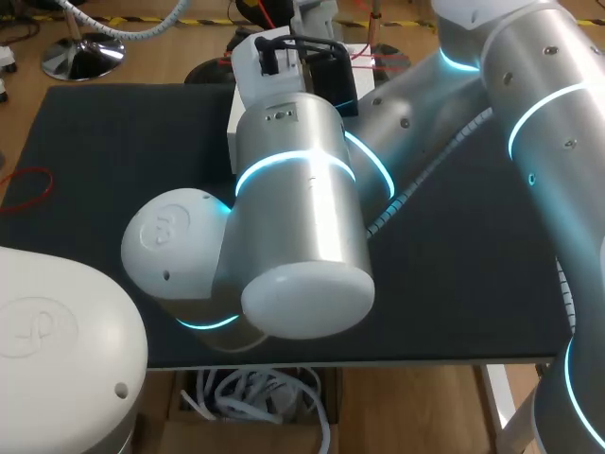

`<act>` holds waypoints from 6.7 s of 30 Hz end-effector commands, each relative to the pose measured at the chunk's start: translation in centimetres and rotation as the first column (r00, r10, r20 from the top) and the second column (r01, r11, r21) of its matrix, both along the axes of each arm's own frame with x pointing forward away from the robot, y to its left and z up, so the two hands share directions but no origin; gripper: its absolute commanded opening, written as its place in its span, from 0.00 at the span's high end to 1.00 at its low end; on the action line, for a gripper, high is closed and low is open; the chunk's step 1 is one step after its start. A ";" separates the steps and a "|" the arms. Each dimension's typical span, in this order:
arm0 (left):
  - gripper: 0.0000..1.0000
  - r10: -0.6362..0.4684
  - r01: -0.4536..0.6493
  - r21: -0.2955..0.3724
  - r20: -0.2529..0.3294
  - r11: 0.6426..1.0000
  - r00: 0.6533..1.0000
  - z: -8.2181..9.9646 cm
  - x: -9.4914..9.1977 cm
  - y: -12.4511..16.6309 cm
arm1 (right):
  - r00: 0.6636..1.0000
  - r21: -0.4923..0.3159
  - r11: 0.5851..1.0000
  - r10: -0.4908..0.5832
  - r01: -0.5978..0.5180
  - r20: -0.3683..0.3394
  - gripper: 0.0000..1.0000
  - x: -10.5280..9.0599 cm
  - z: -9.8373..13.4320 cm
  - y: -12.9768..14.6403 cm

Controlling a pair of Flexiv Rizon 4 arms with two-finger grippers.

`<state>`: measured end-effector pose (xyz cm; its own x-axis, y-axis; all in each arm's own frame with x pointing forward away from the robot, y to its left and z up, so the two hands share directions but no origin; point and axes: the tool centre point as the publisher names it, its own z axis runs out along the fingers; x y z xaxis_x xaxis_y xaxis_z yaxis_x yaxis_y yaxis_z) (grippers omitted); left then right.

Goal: Grab the tape and strap the tape.

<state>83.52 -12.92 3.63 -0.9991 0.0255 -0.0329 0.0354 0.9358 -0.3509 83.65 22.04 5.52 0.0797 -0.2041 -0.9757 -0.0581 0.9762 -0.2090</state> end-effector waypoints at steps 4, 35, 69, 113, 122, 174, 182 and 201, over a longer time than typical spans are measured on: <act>1.00 0.002 -0.002 0.005 0.000 1.000 1.000 0.1 -0.1 -0.1 | 1.000 -0.006 1.000 0.002 -0.002 -0.004 1.00 0.1 0.1 0.5; 1.00 0.002 -0.002 0.005 0.000 1.000 1.000 0.1 -0.1 -0.1 | 1.000 -0.012 1.000 0.024 -0.024 -0.003 1.00 0.5 -0.2 2.4; 1.00 0.002 -0.002 0.005 0.000 1.000 1.000 0.1 -0.1 -0.1 | 1.000 -0.007 1.000 0.028 -0.028 -0.009 1.00 0.6 0.0 2.7; 1.00 0.002 -0.002 0.005 0.000 1.000 1.000 0.1 -0.1 -0.1 | 1.000 0.034 0.999 -0.012 0.011 0.014 0.85 -1.9 2.4 -2.0; 1.00 0.002 -0.002 0.005 0.000 1.000 1.000 0.1 -0.1 -0.1 | 0.999 0.043 0.998 -0.038 0.037 0.021 0.84 -1.4 3.2 -4.2; 1.00 0.040 -0.032 0.061 -0.125 0.998 0.991 -7.5 1.7 6.7 | 0.989 0.023 0.989 -0.146 0.145 0.015 0.00 1.9 4.2 -9.3; 1.00 0.171 -0.151 0.139 -0.149 0.979 0.974 -13.9 1.9 12.4 | 0.989 0.023 0.989 -0.146 0.145 0.015 0.00 1.9 4.2 -9.3; 1.00 0.388 -0.316 0.306 -0.216 0.898 0.896 -22.1 0.5 24.9 | 0.989 0.023 0.989 -0.146 0.145 0.015 0.00 1.9 4.2 -9.3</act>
<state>84.45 10.55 -18.28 -0.9161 -0.3536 0.1892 -0.3657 0.9302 -0.0321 85.57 12.78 9.55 0.0705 -0.1913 -0.9790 0.0895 0.9787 -0.1848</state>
